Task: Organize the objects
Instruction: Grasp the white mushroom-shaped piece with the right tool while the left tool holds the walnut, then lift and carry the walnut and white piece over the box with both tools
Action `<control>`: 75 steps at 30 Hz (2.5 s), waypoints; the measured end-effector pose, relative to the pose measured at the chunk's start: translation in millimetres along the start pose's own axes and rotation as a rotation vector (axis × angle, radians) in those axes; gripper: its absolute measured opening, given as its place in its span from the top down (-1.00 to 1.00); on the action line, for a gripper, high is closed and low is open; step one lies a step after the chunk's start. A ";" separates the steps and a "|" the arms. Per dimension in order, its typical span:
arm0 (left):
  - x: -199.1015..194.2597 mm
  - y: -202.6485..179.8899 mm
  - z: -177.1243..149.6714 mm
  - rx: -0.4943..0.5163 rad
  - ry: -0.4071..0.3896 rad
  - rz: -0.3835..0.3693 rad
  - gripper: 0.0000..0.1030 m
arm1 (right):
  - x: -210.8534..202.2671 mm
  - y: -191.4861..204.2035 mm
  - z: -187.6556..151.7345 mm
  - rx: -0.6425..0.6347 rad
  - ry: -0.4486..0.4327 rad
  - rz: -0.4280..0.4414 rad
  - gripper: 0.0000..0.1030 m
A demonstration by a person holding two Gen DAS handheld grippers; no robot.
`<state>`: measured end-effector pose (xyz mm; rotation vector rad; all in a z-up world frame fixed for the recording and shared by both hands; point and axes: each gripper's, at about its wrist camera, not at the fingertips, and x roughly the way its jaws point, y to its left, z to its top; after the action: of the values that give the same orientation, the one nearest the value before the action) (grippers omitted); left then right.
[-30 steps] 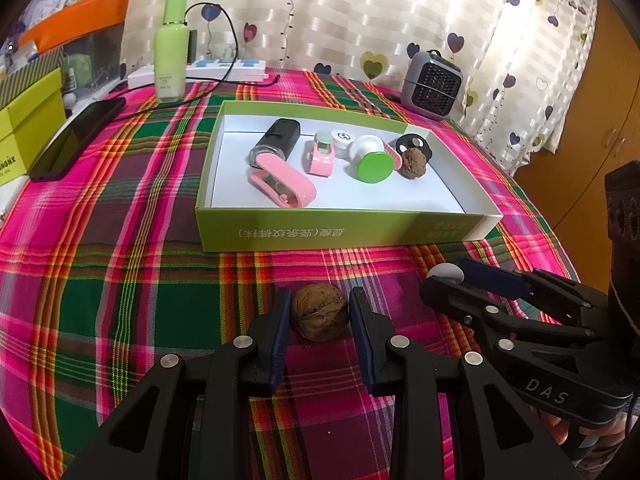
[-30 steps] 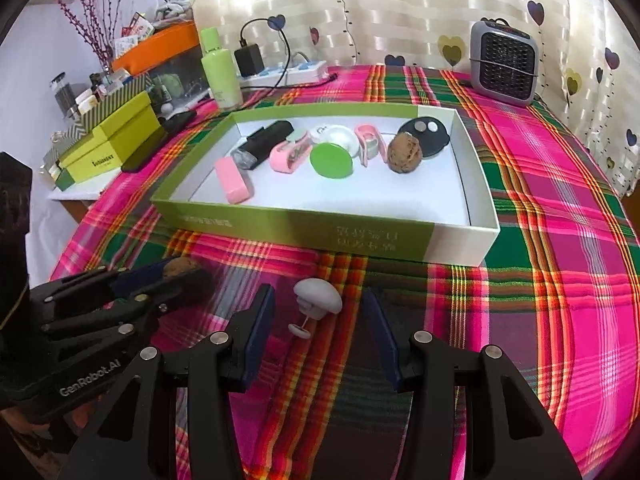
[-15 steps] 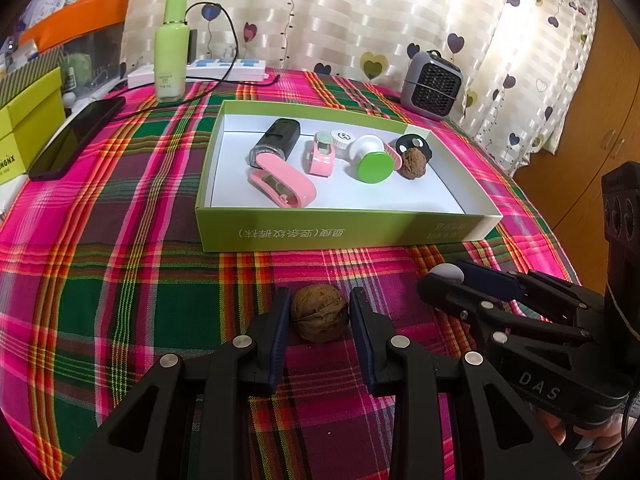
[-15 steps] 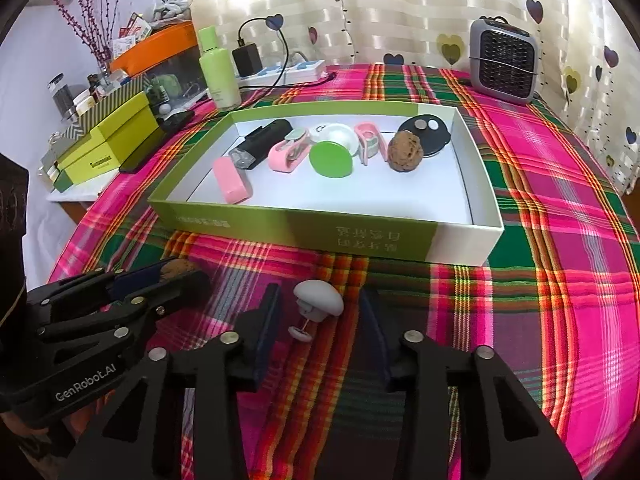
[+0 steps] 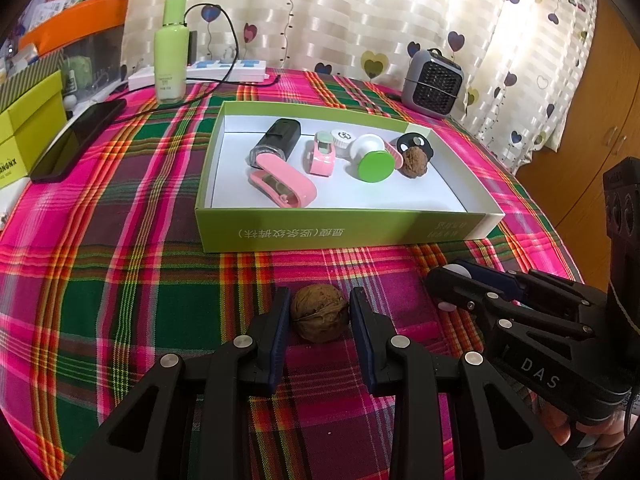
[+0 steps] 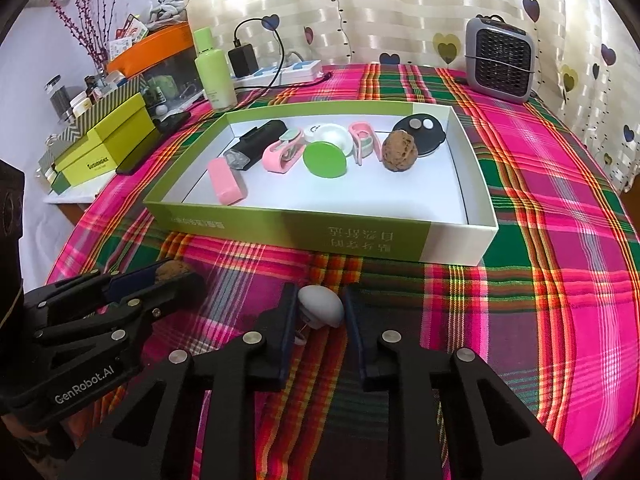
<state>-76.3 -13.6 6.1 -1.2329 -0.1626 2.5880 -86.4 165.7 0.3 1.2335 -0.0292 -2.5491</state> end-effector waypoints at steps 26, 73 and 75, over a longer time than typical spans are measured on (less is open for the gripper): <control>0.5 -0.2 0.9 0.001 0.003 0.009 0.47 | -5.6 -1.0 2.4 0.006 -0.008 0.032 0.55; -19.5 -23.9 46.4 0.043 -0.081 -0.003 0.47 | -34.3 -15.0 31.6 -0.005 -0.118 0.040 0.55; -16.5 -24.4 50.4 0.046 -0.082 0.000 0.47 | -33.7 -17.8 34.8 -0.003 -0.122 0.037 0.55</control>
<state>-100.7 5.7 55.4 -1.1121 -0.1192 2.6281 -98.3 188.2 45.3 1.0654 -0.0734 -2.5877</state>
